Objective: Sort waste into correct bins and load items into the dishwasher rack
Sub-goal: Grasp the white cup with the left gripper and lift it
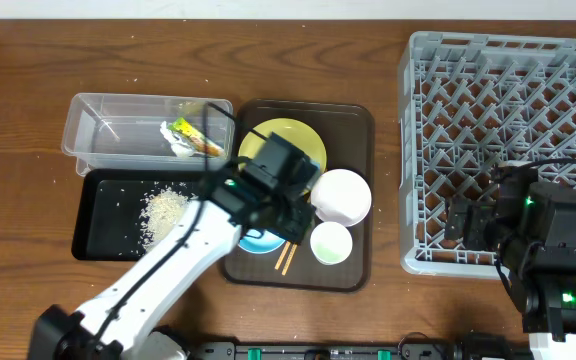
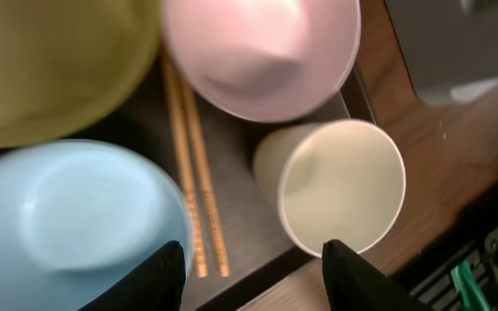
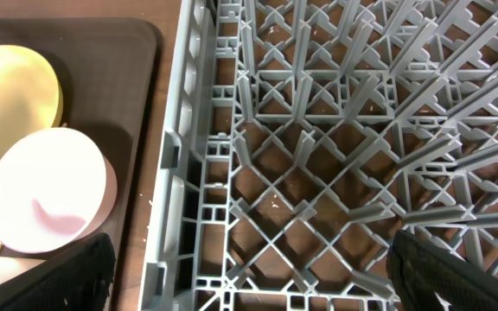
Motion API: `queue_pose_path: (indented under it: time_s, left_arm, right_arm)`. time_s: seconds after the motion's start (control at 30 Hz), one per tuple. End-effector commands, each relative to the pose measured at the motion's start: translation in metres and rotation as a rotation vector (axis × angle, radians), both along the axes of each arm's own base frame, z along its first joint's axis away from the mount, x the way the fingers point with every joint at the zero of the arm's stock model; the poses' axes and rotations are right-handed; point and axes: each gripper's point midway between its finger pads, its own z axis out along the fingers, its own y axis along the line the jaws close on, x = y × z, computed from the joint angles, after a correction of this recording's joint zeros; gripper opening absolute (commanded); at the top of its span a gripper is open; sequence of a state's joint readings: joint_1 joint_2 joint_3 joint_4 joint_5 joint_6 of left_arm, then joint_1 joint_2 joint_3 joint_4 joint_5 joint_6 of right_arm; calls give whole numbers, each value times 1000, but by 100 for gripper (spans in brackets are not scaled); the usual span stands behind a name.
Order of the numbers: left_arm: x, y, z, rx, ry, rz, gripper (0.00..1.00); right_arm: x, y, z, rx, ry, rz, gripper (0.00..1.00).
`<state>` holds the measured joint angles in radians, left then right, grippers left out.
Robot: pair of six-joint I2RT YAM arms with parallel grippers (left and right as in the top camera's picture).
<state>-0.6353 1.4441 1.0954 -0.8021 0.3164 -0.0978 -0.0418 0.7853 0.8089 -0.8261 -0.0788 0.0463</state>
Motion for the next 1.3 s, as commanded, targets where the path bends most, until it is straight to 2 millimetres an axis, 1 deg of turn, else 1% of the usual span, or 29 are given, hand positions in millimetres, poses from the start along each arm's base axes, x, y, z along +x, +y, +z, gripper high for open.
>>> queue_pose_path:
  time_s: [0.0, 0.13, 0.2, 0.27, 0.33, 0.4, 0.43, 0.47, 0.5, 0.57, 0.63, 0.7, 0.77, 0.9, 1.0, 1.03, 1.1, 1.2, 1.27]
  left_arm:
    - [-13, -16, -18, 24, 58, -49, 54]
    - [-22, -30, -42, 61, 100, -93, 54]
    - [-23, -33, -53, 77, 117, -103, 53]
    - [-22, -34, -61, 91, 129, -103, 42]
    - [-19, -32, -63, 104, 120, -97, 30]
    - [-16, -32, -62, 106, 102, -92, 20]
    - [-15, -31, -61, 102, 98, -90, 12]
    - [-14, -31, -59, 98, 94, -85, 6]
    - [-13, -30, -56, 95, 92, -79, 6]
    - [-11, -26, -49, 85, 88, -55, 6]
    - [-9, -21, -37, 69, 70, -37, 6]
    - [-5, -14, -21, 38, 43, -12, 6]
    - [1, -8, 0, -17, 9, 35, 6]
    - [28, 10, 48, -190, -64, 195, 6]
    - [49, 17, 79, -372, -73, 280, 6]
    - [53, 17, 86, -420, -70, 284, 6]
    - [62, 21, 95, -497, -48, 300, 6]
    - [67, 26, 95, -534, -19, 314, 6]
    - [67, 26, 95, -553, -4, 311, 6]
  right_arm:
    - [2, 2, 9, 11, -21, 1, 99]
    - [2, 2, 9, 11, -21, 1, 99]
    - [2, 2, 9, 11, -19, 1, 99]
    - [1, 2, 8, 12, -17, 1, 99]
    - [1, 2, 8, 11, -17, 1, 99]
    - [1, 2, 8, 11, -17, 2, 99]
    - [1, 2, 8, 11, -17, 1, 99]
    - [1, 2, 8, 11, -17, 2, 99]
    - [1, 2, 8, 11, -17, 1, 99]
    - [1, 2, 8, 11, -17, 2, 99]
    - [1, 2, 9, 11, -18, 1, 99]
    - [2, 2, 10, 11, -25, 1, 99]
    - [5, 2, 12, 10, -39, 1, 99]
    - [14, 3, 22, 13, -94, 7, 99]
    - [20, 17, 31, 69, -138, 72, 99]
    - [21, 24, 34, 94, -150, 101, 99]
    - [23, 29, 35, 114, -154, 124, 99]
    - [23, 29, 30, 118, -131, 124, 99]
    - [23, 32, 27, 133, -117, 138, 99]
